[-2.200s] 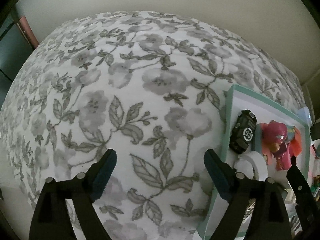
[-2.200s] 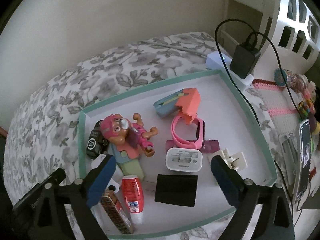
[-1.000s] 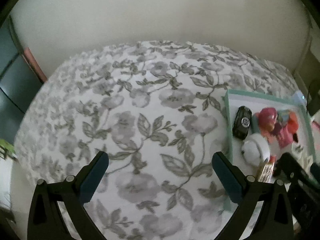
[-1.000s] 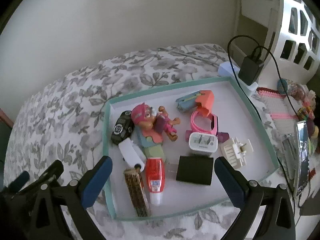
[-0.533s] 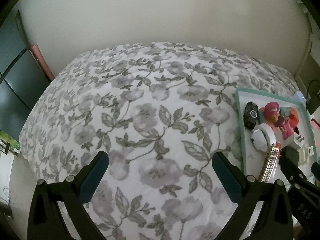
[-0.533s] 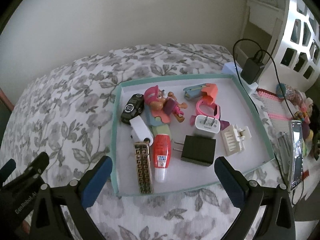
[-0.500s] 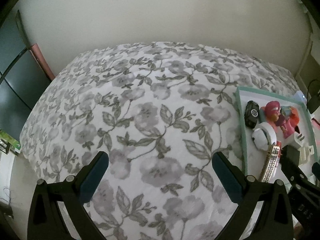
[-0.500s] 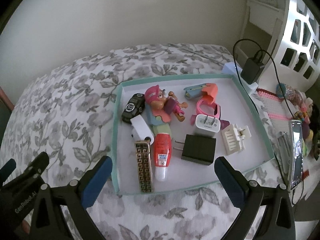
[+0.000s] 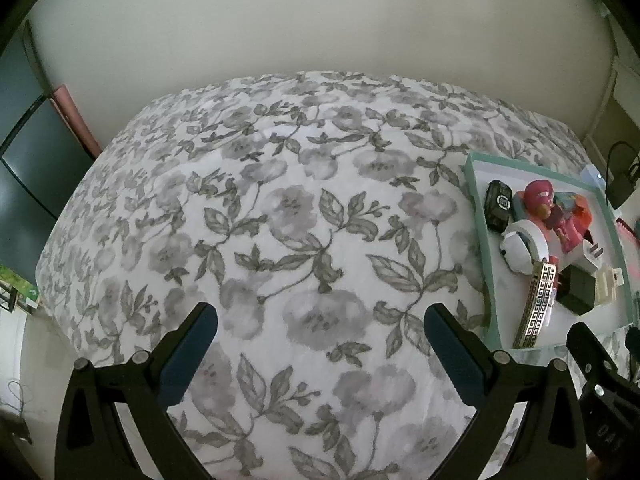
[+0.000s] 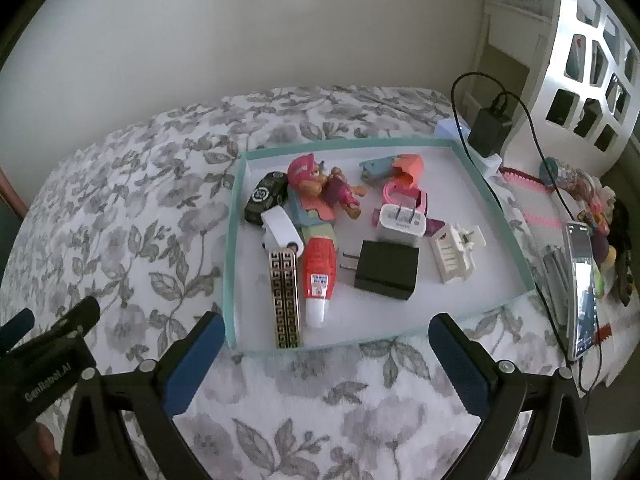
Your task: Organize rigid objects
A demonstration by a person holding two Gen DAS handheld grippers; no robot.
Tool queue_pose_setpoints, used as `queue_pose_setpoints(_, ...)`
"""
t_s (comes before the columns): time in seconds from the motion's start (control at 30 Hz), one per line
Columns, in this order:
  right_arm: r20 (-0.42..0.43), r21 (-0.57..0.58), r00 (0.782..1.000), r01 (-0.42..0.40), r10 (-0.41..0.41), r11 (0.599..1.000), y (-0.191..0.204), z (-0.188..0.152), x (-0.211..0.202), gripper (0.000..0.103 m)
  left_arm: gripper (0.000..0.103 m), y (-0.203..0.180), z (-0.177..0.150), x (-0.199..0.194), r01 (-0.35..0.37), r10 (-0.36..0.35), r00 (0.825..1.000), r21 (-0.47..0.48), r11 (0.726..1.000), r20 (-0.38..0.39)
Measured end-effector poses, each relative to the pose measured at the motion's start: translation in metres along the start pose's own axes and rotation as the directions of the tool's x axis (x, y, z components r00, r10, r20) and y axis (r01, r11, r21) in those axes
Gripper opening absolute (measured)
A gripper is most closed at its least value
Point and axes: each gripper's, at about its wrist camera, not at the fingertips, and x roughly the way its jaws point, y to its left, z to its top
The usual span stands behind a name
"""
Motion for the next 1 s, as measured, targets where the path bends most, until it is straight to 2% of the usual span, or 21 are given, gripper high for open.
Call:
queue_pose_setpoints(0.27,0.022,-0.006,1.0,0.006,-0.006,1.0,-0.001,-0.003,-0.007,0.103,0.103,0.0,-0.002,-0.004,0.002,-0.002,1.0,0.003,1.0,-0.003)
queue_pose_setpoints(1.0,0.007,-0.009,1.0,0.007,-0.007,1.0,-0.002,-0.001,0.001,0.103,0.103,-0.002,-0.003,0.004,0.013,-0.012,0.999,0.043,0.999,-0.029)
